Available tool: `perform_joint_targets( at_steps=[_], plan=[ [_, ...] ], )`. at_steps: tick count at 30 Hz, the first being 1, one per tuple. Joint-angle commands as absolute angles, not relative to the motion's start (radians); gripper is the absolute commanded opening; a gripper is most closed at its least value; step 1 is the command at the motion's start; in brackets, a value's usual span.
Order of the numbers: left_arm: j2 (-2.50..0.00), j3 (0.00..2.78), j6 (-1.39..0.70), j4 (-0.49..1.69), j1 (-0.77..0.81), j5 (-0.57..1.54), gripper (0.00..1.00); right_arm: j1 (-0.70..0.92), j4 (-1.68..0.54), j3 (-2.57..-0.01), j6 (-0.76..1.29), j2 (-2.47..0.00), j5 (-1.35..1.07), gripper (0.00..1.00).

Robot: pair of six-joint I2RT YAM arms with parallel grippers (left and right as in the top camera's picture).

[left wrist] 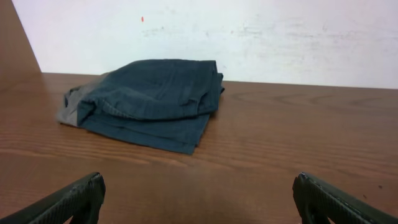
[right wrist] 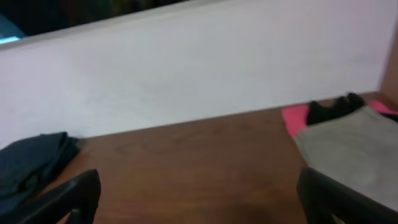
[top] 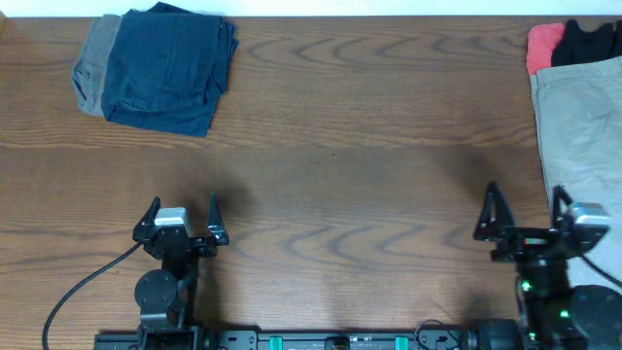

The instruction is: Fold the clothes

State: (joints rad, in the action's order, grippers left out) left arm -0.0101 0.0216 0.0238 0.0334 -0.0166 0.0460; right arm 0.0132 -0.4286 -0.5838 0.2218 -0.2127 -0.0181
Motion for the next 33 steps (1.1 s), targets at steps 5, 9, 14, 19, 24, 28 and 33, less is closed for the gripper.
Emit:
perform_joint_targets(
  at_steps=[5,9,14,19,24,28,33],
  plan=[
    [-0.004,0.004,0.030,0.070,-0.012,0.034,0.98,0.004,-0.252,-0.349,0.208,-0.082,-0.126,0.99],
    [-0.004,0.004,0.030,0.070,-0.012,0.034,0.98,0.004,-0.173,-0.250,0.213,-0.022,-0.129,0.99],
    [-0.004,0.004,0.030,0.070,-0.012,0.033,0.98,0.003,-0.093,-0.170,0.216,-0.006,-0.137,0.99],
    [-0.004,0.004,0.030,0.070,-0.012,0.034,0.98,0.003,0.012,-0.094,0.216,-0.005,-0.167,0.99],
    [-0.004,0.004,0.030,0.070,-0.012,0.033,0.98,0.003,0.118,-0.019,0.215,-0.005,-0.180,0.99],
    [-0.004,0.004,0.030,0.070,-0.012,0.034,0.98,0.003,0.139,-0.005,0.190,-0.005,-0.191,0.99],
    [-0.004,0.004,0.030,0.070,-0.013,0.033,0.98,0.003,0.099,-0.005,0.104,-0.005,-0.192,0.99]
  ],
)
